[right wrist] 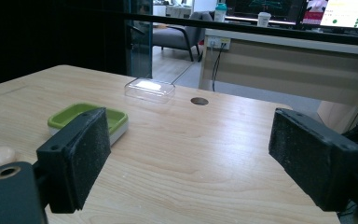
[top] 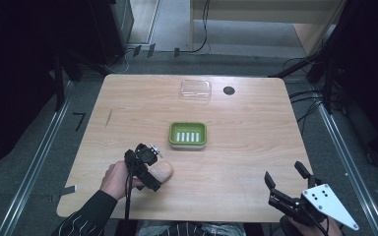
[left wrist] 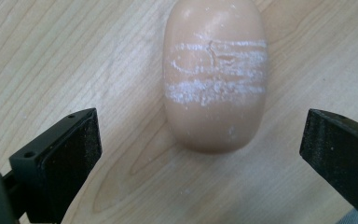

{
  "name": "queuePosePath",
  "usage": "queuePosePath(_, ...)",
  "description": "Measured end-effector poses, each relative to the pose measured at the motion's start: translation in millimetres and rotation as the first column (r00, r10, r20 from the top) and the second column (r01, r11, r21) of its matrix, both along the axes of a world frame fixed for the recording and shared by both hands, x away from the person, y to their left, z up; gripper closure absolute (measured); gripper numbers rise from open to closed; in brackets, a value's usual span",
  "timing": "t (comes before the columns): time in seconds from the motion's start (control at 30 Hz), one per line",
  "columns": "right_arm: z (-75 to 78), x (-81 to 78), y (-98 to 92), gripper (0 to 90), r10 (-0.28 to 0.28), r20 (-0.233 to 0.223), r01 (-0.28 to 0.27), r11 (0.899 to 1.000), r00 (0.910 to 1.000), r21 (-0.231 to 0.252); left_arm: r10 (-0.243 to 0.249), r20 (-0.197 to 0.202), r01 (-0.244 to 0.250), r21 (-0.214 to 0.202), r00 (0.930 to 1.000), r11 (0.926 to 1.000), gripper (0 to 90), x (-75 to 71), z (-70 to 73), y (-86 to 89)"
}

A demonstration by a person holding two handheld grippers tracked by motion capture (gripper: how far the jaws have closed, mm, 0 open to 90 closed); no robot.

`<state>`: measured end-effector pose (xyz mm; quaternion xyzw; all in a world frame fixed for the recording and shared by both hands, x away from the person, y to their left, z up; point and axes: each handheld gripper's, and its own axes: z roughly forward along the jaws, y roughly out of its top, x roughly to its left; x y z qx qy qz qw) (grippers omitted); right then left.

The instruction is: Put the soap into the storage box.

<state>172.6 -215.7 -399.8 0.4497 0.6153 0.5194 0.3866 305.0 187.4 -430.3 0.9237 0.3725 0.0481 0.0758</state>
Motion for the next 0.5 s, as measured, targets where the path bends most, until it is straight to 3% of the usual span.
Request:
queuePosePath(0.4, -0.4, -0.8, -1.4, 13.2, 0.001, -0.001, -0.001, 1.000, 1.0000, 0.003, 0.012, -0.008, -0.012, -0.010, 0.9999, 0.9999, 0.0, 12.9, -10.0, -12.5)
queuePosePath(0.5, -0.1, -1.9, -0.9, 13.2, 0.003, 0.002, -0.003, 1.000, 1.0000, 0.005, 0.006, -0.015, -0.006, 0.004, 0.9999, 1.0000, 0.0, 17.1, -14.9, -17.9)
